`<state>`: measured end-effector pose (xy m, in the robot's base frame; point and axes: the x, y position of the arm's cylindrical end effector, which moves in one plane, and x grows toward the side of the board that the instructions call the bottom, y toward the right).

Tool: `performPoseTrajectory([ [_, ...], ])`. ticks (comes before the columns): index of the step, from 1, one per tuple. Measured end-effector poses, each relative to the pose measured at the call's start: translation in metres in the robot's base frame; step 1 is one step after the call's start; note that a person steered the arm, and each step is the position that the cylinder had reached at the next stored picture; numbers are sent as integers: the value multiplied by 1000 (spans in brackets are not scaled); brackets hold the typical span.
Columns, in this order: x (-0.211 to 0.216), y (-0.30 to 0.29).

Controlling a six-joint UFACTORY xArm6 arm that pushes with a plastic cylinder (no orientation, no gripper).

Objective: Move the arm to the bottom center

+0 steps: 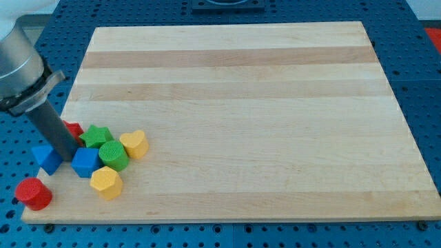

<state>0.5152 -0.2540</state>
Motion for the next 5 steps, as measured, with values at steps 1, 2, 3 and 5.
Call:
performPoseTrajectory([
  [1, -32, 0],
  [2, -55, 5],
  [3, -84, 16],
  [5, -157, 183],
])
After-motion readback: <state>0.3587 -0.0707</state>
